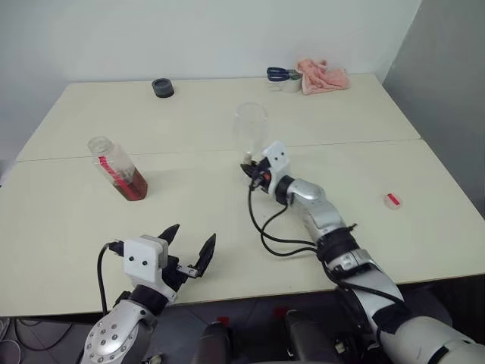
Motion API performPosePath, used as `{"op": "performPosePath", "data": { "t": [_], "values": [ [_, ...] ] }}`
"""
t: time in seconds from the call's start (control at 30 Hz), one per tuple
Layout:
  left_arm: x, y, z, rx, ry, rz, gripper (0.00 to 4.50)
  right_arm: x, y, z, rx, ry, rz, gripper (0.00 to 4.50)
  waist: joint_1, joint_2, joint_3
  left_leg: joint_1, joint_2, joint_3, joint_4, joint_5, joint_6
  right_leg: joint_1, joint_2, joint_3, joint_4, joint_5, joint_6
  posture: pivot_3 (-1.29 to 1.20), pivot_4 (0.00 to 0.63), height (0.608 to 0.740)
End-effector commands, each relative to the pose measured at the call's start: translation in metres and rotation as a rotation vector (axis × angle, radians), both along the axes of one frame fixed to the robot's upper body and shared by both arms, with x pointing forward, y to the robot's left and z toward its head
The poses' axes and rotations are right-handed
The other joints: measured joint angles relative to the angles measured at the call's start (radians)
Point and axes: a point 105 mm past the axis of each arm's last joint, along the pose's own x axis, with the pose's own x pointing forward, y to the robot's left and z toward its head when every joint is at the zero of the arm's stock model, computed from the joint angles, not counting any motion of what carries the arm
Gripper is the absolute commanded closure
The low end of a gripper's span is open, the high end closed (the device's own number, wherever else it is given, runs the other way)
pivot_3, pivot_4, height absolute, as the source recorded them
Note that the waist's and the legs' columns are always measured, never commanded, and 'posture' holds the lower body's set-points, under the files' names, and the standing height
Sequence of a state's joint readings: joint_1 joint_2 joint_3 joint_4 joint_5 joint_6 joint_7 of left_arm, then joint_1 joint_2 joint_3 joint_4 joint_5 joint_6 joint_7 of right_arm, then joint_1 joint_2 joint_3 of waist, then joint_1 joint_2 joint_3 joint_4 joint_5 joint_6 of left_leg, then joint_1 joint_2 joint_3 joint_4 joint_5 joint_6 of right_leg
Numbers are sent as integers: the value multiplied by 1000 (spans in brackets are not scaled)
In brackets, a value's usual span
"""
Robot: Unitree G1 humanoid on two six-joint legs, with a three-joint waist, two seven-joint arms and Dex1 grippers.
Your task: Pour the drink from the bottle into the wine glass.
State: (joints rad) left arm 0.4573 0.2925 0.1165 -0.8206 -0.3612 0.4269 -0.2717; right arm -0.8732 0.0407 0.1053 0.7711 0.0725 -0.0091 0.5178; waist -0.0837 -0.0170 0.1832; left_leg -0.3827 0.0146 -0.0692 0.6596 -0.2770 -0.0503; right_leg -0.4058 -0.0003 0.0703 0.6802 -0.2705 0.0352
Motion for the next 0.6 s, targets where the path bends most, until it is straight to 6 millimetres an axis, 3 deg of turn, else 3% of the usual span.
{"op": "performPosePath", "data": {
  "t": [0.03,0.3,0.6],
  "values": [
    [-1,1,16,6,-60,1,0,4,13,6,-8,-62,3,4370,3,0,0,0,0,0,0,0,0,0,0,0,0,0,0,0,150,740],
    [-2,2,22,18,-76,15,0,5,26,-17,-159,-58,13,4370,1,-1,0,0,-1,-1,0,0,0,0,-2,-1,0,0,0,0,150,740],
    [-3,-1,23,15,-78,13,0,7,24,-22,-190,-43,2,4370,0,0,1,0,-1,-1,0,0,0,0,-1,-1,0,0,0,0,150,740]
  ]
}}
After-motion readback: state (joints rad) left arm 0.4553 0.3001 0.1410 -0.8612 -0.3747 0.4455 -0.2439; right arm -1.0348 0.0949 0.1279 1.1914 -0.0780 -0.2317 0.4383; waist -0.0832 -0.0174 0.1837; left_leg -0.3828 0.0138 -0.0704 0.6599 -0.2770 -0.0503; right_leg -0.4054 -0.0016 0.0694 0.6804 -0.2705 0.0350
